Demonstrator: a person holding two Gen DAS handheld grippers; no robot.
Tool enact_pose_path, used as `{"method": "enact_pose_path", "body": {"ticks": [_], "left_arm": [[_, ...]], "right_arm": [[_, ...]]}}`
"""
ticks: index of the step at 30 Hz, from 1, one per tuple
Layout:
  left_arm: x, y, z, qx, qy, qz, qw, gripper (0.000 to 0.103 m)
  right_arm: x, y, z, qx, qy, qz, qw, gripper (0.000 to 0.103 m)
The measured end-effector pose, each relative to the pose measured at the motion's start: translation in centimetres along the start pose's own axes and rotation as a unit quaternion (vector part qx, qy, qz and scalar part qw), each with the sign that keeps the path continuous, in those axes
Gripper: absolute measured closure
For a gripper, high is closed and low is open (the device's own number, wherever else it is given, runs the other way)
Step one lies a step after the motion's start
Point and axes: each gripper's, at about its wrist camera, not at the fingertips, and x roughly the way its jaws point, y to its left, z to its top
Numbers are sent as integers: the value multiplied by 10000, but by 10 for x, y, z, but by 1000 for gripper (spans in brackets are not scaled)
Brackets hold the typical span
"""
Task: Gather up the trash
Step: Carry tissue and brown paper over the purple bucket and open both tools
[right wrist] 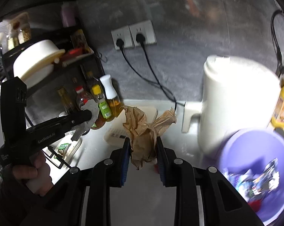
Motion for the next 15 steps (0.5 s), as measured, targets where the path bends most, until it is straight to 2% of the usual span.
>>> {"method": "enact_pose_path", "body": {"ticks": [7,15], "left_arm": [[-5,-50,7,59,-207,32,9998,89],[-3,-97,3,11,-353,-30,9994,89]], "right_arm": [[-36,-35,13,-114,-169,115,9997,75],[-65,-88,19,15,-306,27,9995,74]]}}
